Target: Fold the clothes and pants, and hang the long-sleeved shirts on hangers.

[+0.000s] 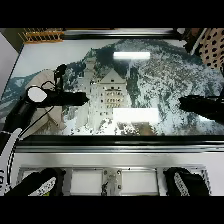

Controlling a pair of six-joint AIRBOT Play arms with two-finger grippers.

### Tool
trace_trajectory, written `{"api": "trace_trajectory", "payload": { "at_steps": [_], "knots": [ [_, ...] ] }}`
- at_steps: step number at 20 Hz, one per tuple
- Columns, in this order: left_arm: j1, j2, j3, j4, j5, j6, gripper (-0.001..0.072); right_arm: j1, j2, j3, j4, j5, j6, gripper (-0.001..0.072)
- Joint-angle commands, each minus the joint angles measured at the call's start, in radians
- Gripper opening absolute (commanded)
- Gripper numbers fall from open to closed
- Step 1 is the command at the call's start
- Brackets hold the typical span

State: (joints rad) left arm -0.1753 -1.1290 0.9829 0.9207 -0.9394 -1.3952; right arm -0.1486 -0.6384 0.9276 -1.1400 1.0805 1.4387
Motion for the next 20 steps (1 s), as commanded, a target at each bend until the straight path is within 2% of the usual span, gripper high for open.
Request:
{"api": "trace_trajectory", "payload": {
  "at_steps": [1, 13, 14, 15, 17, 18, 20],
  "knots": [
    [0.000, -0.003, -0.001, 0.000, 0.002, 0.001, 0.0007, 0.001, -0.001, -0.002, 0.000, 0.001, 0.000, 0.0012],
    [0.007, -0.029, 0.004, 0.007, 0.015, 0.002, 0.0012, 0.001, 0.000, -0.005, 0.000, 0.000, 0.000, 0.0011],
    [0.028, -0.029, 0.023, 0.046, -0.015, 0.001, 0.0275, 0.001, 0.000, -0.005, 0.000, 0.000, 0.000, 0.0011],
    [0.060, -0.029, 0.055, 0.131, -0.082, -0.011, 0.0696, 0.001, 0.000, -0.005, 0.000, 0.000, 0.000, 0.0011],
    [0.138, -0.029, 0.100, 0.373, -0.204, -0.152, 0.0677, 0.000, 0.000, -0.005, 0.000, 0.000, 0.000, 0.0011],
    [0.178, -0.018, 0.086, 0.500, -0.212, -0.225, 0.0677, 0.001, 0.000, -0.005, 0.000, 0.000, 0.000, 0.0011],
    [0.252, 0.006, 0.011, 0.628, -0.178, -0.310, 0.0677, 0.000, 0.000, -0.005, 0.000, 0.000, 0.000, 0.0011]
  ]
}}
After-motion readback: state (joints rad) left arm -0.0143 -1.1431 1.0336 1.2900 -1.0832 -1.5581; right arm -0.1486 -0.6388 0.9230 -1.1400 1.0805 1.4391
